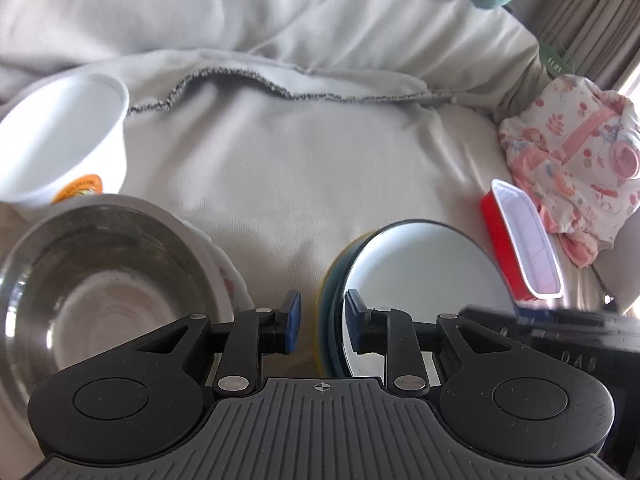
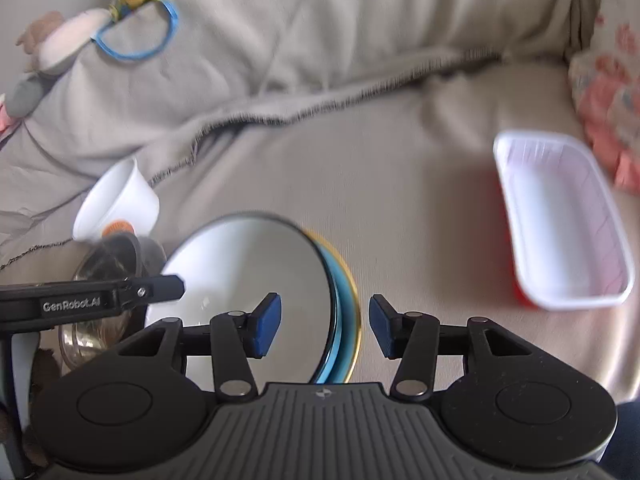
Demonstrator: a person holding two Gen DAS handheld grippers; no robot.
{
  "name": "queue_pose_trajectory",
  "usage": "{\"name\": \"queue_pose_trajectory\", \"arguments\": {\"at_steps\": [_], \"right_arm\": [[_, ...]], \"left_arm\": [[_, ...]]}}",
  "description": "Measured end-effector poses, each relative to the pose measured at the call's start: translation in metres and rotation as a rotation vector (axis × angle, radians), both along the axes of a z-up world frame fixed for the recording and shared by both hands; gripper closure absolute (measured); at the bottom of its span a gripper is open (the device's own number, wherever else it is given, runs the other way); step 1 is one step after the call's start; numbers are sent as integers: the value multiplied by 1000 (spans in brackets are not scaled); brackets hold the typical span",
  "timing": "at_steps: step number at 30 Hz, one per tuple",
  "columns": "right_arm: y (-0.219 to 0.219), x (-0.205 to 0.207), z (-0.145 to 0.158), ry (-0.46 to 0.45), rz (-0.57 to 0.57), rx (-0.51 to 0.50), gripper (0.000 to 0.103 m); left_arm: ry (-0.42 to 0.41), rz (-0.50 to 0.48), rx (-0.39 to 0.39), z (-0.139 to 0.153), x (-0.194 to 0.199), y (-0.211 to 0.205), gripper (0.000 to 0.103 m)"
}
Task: Organize plates and bowls
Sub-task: 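Lower the blue bowl into the cream bowl with both tools and release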
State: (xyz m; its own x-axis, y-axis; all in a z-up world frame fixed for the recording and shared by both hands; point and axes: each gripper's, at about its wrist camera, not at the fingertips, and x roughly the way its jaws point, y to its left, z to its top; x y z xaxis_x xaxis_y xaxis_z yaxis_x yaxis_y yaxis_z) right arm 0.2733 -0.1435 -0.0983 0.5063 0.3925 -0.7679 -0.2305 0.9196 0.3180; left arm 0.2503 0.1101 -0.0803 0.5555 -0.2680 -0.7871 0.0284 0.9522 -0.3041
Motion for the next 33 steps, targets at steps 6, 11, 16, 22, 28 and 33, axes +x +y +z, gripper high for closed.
{"name": "queue_pose_trajectory", "arguments": {"at_steps": [6,11,16,22,28,33], "right_arm": [[3,7,-38,183,32,133,52],[10,5,-43,165,62,129,48],[18,2,-43,103,90,77,48],[25,13,-39,47,88,42,46],[31,24,-37,10,86,28,46],[28,20,-42,19,82,36,45]], "left_arm": [[5,-9,-53,-15,9,1,76],[7,-22,-51,-18,11,-4,77],[-3,-8,-25,-18,10,-6,77],[-5,14,2,-18,13,-5,76],[-12,11,-13,-18,13,-2,76],[-15,3,-17,-18,13,-2,76]]}}
